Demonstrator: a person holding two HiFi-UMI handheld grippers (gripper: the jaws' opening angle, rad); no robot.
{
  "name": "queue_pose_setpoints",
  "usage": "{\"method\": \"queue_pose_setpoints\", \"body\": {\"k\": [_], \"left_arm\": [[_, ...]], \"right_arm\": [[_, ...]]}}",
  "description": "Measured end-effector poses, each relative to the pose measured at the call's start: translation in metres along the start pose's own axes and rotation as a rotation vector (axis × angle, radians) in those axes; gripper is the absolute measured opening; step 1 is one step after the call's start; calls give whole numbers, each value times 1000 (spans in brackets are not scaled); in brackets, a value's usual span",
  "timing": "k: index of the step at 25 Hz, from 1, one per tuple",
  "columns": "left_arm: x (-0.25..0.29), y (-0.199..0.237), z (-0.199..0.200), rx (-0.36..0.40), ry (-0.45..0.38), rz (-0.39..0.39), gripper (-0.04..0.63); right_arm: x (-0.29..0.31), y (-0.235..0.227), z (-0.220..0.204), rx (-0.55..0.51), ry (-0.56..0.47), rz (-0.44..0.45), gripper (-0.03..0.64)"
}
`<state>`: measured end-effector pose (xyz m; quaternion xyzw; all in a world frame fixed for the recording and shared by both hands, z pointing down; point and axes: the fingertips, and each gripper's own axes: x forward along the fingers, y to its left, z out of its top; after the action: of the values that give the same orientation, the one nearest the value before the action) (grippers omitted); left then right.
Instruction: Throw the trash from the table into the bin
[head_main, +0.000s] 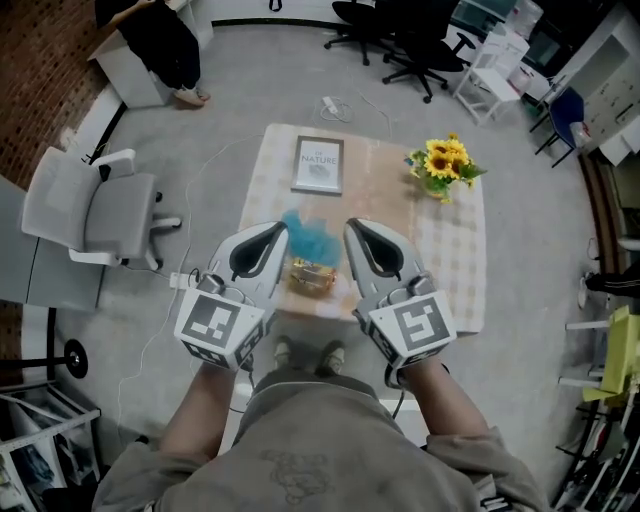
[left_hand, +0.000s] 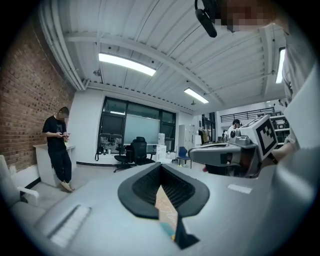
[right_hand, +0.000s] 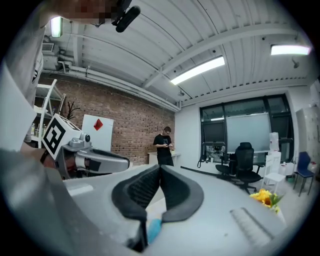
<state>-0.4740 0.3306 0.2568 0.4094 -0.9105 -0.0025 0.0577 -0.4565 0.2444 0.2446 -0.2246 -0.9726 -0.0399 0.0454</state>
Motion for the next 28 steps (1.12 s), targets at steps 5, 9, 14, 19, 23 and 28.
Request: {"method": "queue_pose_setpoints", "body": {"k": [5, 9, 14, 19, 23, 28], "left_arm": [[25, 24, -28, -34, 52, 13, 6], [46, 42, -59, -80, 95, 17, 6], [67, 65, -108, -115, 171, 24, 6], [85, 80, -176, -179, 275, 9, 6], [95, 84, -220, -212, 347, -8, 6], [96, 85, -270, -247, 431, -8, 6]], "right_arm": [[45, -1, -39, 5, 101, 35, 35], [79, -1, -85, 1, 215, 51, 63], [115, -9, -157, 34, 368, 38, 110], [135, -14, -228, 82, 495, 36, 127], [140, -14, -276, 77, 596, 48, 127], [133, -4, -329, 102, 757, 109, 166]]}}
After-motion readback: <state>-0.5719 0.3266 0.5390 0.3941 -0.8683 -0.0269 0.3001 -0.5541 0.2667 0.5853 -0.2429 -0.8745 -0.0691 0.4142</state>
